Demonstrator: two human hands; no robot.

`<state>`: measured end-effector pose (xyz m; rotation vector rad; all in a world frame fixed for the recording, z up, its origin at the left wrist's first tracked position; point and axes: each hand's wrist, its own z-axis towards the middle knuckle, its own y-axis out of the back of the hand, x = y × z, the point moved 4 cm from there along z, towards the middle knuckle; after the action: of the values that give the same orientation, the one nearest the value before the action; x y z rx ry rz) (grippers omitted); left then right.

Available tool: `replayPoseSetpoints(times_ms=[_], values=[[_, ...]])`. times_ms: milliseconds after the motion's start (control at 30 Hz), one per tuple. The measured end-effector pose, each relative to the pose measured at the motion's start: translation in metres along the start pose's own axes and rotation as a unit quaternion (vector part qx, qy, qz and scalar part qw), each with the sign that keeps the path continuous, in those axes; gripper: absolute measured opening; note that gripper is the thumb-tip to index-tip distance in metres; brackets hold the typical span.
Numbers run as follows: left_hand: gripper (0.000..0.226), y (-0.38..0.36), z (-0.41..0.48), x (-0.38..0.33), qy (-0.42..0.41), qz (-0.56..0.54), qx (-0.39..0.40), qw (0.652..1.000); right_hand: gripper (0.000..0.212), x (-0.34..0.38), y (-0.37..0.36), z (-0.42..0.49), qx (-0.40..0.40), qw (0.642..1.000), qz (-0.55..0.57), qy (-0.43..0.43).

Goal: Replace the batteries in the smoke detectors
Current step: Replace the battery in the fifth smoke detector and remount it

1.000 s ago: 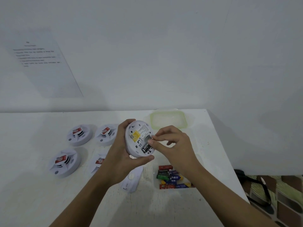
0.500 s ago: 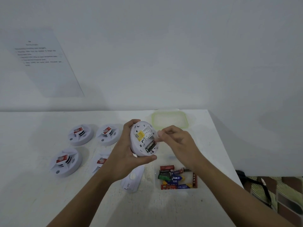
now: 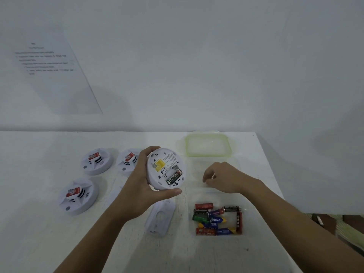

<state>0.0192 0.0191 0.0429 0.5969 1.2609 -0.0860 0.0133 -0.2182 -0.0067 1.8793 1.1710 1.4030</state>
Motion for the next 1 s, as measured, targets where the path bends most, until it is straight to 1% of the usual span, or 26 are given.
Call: replayPoseSetpoints(times_ms=[333,500,600,667,733,833,900,1000], values=[[0.094,-0.004,0.006,0.006,0.012,-0.004,0.012,1.0,0.026,-0.007,0.001,0.009,0.128,0.992,0.02,-0.007],[0.094,-0.008,0.006,0.006,0.014,-0.015,0.016,1.0,0.02,-0.011,0.008,0.007,0.125,0.991,0.047,0.009],[0.094,-0.01,0.005,0.004,0.016,-0.021,0.022,0.999,0.015,-0.013,0.013,0.004,0.119,0.989,0.083,0.021],[0.093,-0.011,0.004,0.002,0.016,-0.023,0.024,0.999,0.012,-0.014,0.017,0.001,0.09,0.988,0.12,0.026],[0.094,-0.013,0.003,0.0,0.019,-0.026,0.026,0.999,0.011,-0.012,0.022,-0.003,0.039,0.986,0.161,0.031],[0.092,-0.015,0.002,-0.004,0.018,-0.029,0.029,0.999,0.012,-0.004,0.033,-0.012,-0.039,0.965,0.254,0.05],[0.092,-0.016,0.001,-0.007,0.015,-0.03,0.027,0.999,0.012,0.003,0.04,-0.021,-0.096,0.937,0.33,0.059],[0.093,-0.016,-0.001,-0.011,0.012,-0.04,0.02,0.999,0.014,0.016,0.046,-0.037,-0.162,0.868,0.463,0.08]])
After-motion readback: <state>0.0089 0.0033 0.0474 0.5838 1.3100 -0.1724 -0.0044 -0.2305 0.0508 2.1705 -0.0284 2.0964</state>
